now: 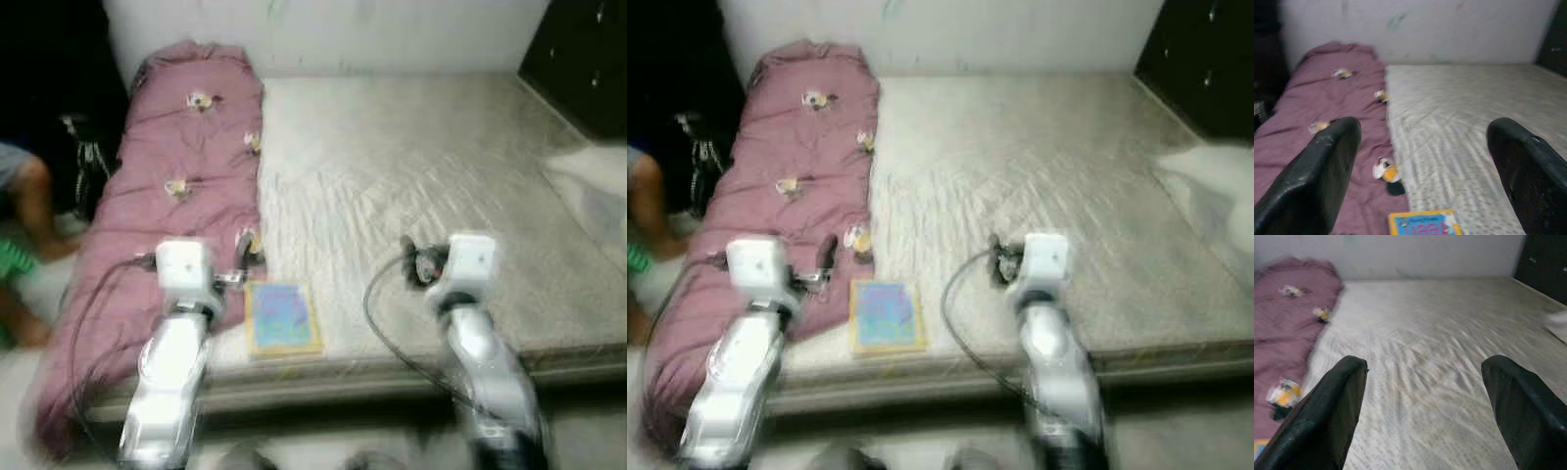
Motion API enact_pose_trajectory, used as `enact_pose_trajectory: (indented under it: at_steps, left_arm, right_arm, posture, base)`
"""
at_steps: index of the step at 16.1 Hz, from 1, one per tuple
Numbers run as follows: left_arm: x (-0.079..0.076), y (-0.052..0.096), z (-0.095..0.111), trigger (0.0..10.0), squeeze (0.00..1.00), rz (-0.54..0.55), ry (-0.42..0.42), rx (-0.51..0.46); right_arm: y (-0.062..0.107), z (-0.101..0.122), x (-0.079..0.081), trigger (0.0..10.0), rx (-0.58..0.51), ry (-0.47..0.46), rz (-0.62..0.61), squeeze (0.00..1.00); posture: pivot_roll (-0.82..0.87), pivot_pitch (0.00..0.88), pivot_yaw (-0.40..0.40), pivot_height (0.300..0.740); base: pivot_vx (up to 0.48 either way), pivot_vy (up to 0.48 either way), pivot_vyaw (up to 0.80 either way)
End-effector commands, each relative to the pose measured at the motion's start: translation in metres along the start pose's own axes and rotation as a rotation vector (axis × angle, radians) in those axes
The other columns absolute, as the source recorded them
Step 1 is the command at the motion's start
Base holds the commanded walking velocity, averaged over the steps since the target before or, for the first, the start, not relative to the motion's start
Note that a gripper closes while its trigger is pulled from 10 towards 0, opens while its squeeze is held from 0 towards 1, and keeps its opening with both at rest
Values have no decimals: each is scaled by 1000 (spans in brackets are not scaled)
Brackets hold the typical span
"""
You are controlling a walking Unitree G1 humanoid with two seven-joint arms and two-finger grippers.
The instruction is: Clean up the room
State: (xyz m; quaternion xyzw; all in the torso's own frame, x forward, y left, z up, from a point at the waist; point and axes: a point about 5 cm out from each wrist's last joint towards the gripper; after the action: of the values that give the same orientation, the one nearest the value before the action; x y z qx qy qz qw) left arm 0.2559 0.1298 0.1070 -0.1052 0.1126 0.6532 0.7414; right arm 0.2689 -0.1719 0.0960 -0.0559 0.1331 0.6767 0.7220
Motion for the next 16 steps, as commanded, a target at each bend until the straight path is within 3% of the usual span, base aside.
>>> enact_pose_trajectory:
  at_steps: [1,2,6,10,12,16]
  left_arm:
    - [6,1,4,10000,0,23,-29,-19]
    - [6,2,3,10000,0,25,0,0]
    - [7,7,5,10000,0,-12,-19,-9]
    - [10,7,4,10000,0,20,-32,-4]
    - [14,9,6,10000,0,29,-115,-18]
    - [16,9,6,10000,0,42,-110,-13]
  right_arm:
    - [-1,6,1,10000,-19,-4,-4,0]
    - [-1,5,1,10000,-18,-3,-4,0]
    - [-1,4,1,10000,-13,-2,-5,0]
    - [1,3,4,10000,-11,-2,1,0]
    - [0,5,2,10000,-19,-9,-9,0]
    - [0,6,1,10000,-25,-8,-11,0]
  posture:
    - [21,27,0,740]
    - [21,25,0,740]
    - [20,27,-4,740]
    - [22,26,1,740]
    - [25,26,4,740]
    - [22,33,4,740]
  base:
    - [0,0,0]
    - [0,0,0]
    - [0,0,0]
    - [0,0,0]
    - [0,0,0]
    - [0,0,0]
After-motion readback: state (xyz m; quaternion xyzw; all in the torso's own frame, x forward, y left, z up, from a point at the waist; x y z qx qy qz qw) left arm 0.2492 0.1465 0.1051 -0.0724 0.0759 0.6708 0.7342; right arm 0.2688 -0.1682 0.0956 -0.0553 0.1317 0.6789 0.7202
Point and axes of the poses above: a point about 5 cm out from each wrist's last joint towards the gripper, its own y axis pointing back from the gripper into the wrist, its own z axis along the axis of the wrist's last joint, x = y × z, and after that the axes turned 15 degrees about y, right-handed
